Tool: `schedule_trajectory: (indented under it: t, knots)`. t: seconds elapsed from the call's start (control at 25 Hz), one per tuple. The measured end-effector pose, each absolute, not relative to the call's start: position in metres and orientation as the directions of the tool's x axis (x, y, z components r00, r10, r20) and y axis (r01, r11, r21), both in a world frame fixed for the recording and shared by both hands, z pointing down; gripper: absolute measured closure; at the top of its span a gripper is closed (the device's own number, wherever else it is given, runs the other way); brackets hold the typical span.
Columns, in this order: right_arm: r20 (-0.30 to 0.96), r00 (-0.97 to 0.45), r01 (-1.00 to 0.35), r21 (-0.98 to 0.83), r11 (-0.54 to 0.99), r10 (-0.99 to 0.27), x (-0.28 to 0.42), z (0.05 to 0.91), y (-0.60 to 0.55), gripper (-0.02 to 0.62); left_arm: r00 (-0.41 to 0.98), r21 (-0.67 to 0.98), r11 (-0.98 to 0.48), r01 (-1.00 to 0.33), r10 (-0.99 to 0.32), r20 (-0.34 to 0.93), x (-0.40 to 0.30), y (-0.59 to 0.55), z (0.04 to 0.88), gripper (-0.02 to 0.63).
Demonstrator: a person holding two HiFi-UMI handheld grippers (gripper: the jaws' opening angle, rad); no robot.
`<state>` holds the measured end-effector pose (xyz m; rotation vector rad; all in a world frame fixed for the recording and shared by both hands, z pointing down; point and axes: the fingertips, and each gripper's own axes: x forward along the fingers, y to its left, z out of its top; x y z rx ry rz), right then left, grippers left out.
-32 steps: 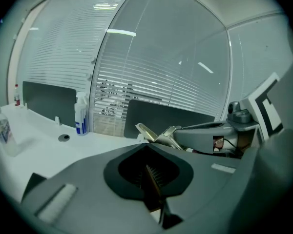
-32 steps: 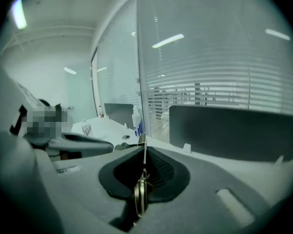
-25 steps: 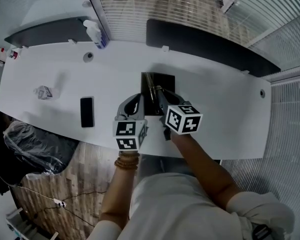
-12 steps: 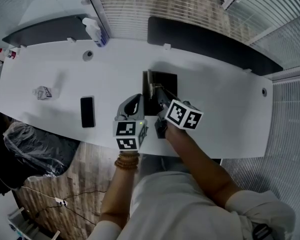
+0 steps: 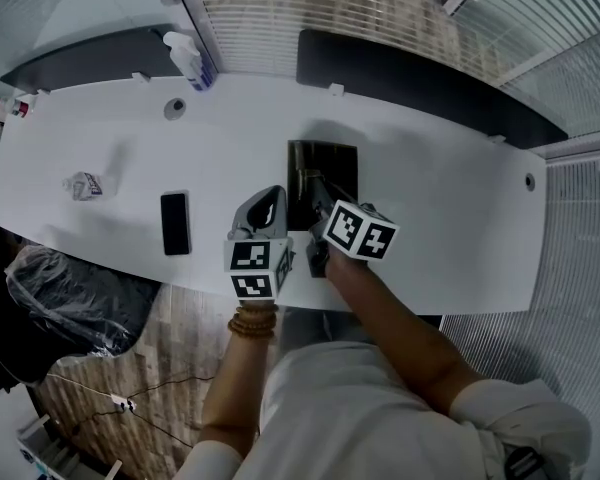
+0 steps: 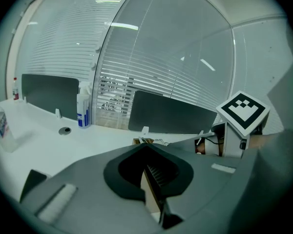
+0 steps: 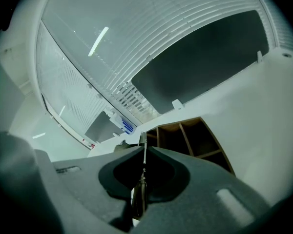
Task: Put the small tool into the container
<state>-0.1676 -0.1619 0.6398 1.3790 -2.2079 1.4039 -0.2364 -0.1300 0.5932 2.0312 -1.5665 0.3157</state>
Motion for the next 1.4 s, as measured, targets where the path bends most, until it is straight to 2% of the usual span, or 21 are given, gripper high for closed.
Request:
schedule_trajectory:
  t: [1.4]
  knots:
    - [0.649, -0.484, -0.846, -0.519, 0.123, -0.586, -0.176, 0.666, -0.161, 0.576, 0.292, 0.298, -0.154, -0.942, -0.815, 0.5, -0.245, -0.123, 0.599, 0.603]
